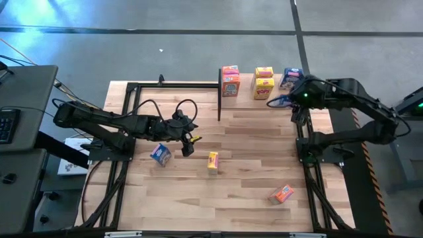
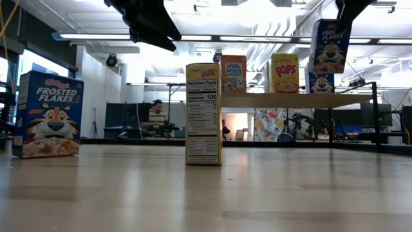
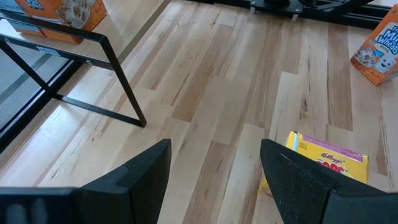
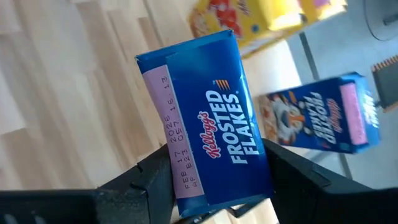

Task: Stack cereal on shelf
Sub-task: Put the bottom blue cereal box on the shelf aligned with the blue cereal box

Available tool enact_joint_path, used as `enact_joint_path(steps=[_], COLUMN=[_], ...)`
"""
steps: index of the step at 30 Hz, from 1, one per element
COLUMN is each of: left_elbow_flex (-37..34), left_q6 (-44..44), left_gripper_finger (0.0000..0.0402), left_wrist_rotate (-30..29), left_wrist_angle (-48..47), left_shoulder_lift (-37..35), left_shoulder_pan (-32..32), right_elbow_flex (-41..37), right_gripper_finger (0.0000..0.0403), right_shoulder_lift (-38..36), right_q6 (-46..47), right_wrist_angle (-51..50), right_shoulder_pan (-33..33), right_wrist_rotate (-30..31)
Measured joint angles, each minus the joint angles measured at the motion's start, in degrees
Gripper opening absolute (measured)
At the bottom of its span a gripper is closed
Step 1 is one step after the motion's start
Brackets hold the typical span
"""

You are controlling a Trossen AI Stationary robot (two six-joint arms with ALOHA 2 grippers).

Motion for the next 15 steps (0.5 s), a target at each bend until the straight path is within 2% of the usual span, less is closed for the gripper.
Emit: enact_joint_path(steps=[15], left_elbow_flex=[0.0], left_q6=[0.0], left_gripper_finger=[0.0239], left_wrist_rotate=[0.0], left_wrist_angle=[0.0], left_shoulder_lift=[0.0], left_shoulder_pan=[0.0], right_elbow_flex=[0.0], right_gripper_finger=[0.0202], right_shoulder_lift=[0.2], right_q6=[-11.3], right_wrist_angle=[0.1], right_shoulder_pan=[-12.2], right_wrist_rotate=[-0.3])
